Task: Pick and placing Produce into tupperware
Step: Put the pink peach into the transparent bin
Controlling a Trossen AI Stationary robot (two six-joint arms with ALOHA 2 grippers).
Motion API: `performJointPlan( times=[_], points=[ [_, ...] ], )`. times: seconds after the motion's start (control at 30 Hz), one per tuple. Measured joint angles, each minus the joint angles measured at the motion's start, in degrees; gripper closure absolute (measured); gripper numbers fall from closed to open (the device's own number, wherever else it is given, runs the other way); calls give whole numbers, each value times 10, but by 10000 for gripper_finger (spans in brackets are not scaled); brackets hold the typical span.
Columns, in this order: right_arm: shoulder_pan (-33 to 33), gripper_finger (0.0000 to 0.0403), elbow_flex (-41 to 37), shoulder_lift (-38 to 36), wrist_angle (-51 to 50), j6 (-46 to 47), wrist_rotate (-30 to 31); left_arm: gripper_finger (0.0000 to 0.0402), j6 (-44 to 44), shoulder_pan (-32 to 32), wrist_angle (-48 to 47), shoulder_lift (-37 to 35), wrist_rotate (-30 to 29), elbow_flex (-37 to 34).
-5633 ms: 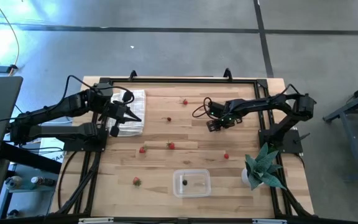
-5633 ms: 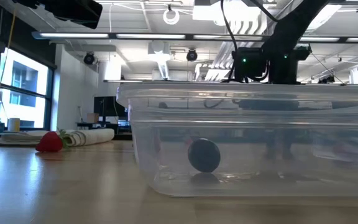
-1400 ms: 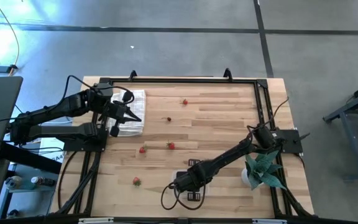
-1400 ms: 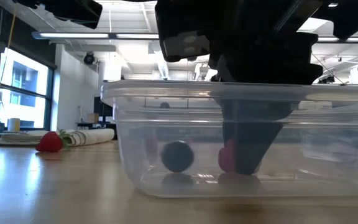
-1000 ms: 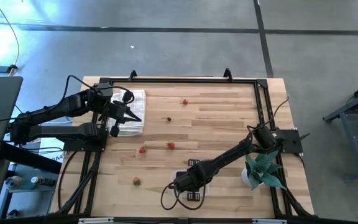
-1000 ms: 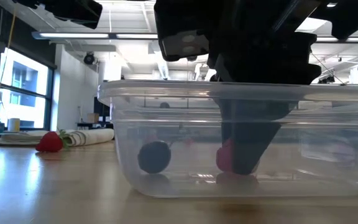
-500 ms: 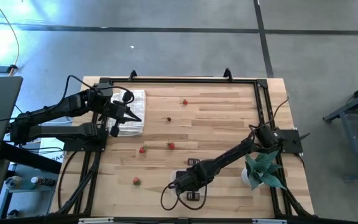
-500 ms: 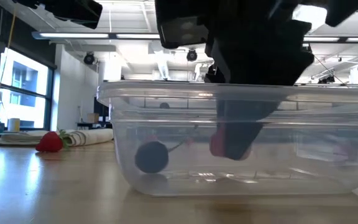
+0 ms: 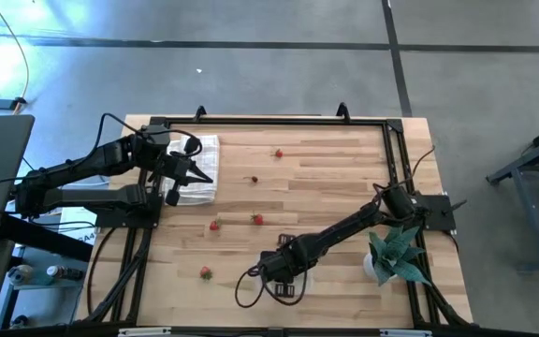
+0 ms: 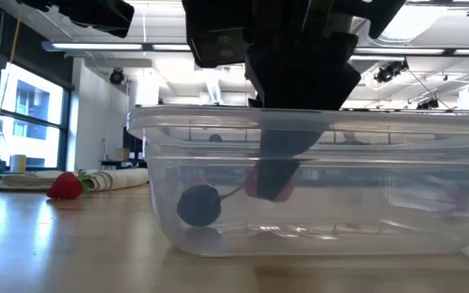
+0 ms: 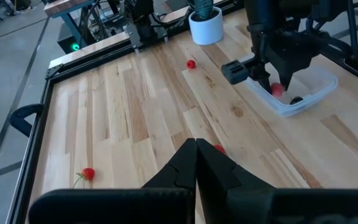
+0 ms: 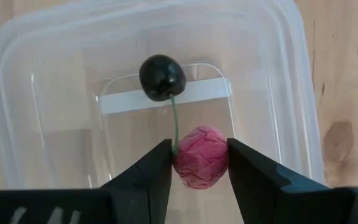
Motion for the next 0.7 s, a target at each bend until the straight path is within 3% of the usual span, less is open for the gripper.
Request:
performJointPlan(
  times=[0.7],
  points=[
    [-9, 265, 0, 0, 15, -11, -41, 401, 0, 0, 0, 0, 0, 0]
  ],
)
